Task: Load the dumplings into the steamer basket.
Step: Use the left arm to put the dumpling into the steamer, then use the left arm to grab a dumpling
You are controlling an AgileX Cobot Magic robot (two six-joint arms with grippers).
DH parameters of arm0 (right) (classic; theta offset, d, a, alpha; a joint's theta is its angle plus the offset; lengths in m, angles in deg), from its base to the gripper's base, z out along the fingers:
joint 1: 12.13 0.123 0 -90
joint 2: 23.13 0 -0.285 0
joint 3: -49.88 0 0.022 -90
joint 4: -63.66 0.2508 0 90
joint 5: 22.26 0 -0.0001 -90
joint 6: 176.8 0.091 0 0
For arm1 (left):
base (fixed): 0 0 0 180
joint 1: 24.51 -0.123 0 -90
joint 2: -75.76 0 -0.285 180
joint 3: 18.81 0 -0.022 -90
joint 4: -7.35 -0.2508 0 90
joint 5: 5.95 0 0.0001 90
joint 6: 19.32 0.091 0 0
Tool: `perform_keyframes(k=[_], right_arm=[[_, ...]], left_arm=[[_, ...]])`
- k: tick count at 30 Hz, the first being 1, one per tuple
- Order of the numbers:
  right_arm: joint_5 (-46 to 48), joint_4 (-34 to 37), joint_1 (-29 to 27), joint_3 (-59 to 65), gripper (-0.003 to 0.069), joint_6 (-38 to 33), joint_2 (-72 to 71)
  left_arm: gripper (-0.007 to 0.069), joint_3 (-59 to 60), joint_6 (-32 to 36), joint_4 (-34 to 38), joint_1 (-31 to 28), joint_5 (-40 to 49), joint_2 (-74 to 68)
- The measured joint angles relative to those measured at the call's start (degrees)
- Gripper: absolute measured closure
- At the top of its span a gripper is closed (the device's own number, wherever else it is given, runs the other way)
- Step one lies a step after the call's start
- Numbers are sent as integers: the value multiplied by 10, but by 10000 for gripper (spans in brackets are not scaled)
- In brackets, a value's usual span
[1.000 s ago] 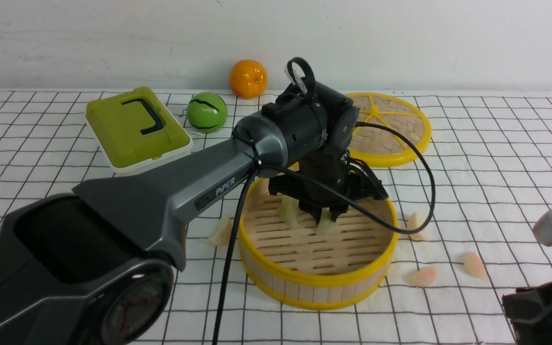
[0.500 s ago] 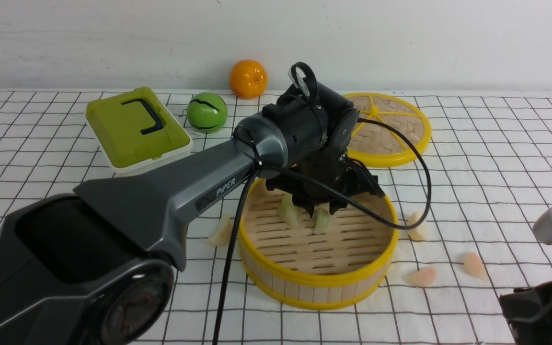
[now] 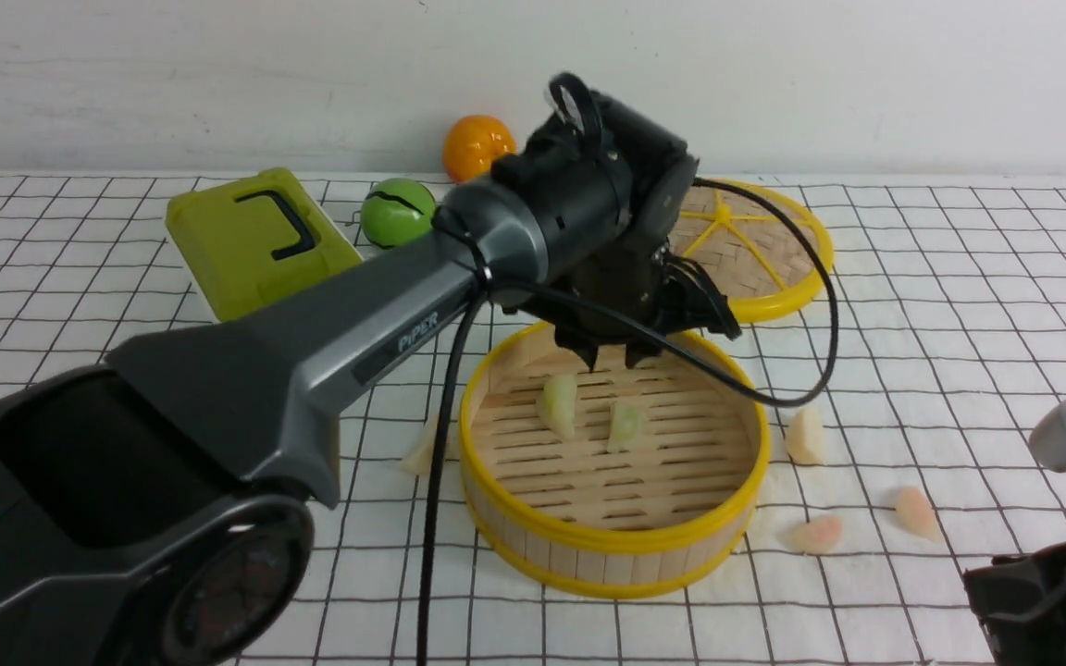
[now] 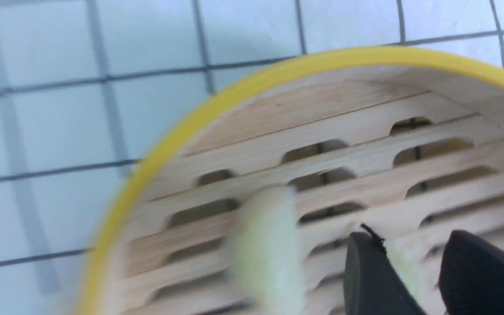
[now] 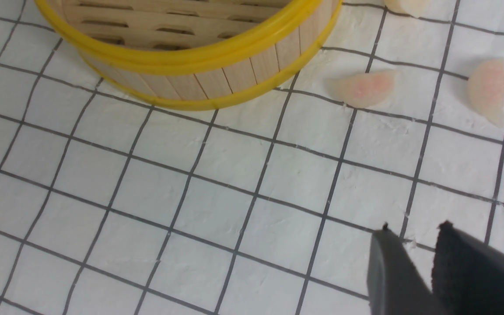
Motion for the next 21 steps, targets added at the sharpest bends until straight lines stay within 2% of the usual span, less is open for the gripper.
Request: perform_keyframes(k=[2, 5, 7, 8, 10, 13, 19, 21], right_arm=[[0, 0, 0, 0, 503, 0, 0], [0, 0, 0, 0, 503, 0, 0], [0, 0, 0, 0, 503, 0, 0], [0, 0, 0, 0, 503, 0, 0], [0, 0, 0, 0, 501, 0, 0], [0, -1, 0, 0, 498, 0, 0], [-6, -2, 0, 0, 495, 0, 0], [-13, -2, 0, 0, 494, 0, 0]], left_arm=[[387, -5, 55, -31, -10, 43, 44], [387, 1, 106, -30, -41, 52, 86], [387, 25, 143, 7, -88, 54, 119], [387, 32, 149, 17, -92, 54, 121], [387, 87, 184, 80, -145, 57, 140], [387, 160, 214, 126, -186, 57, 150], [380, 290, 248, 149, -208, 36, 153], [365, 319, 250, 158, -206, -16, 153]])
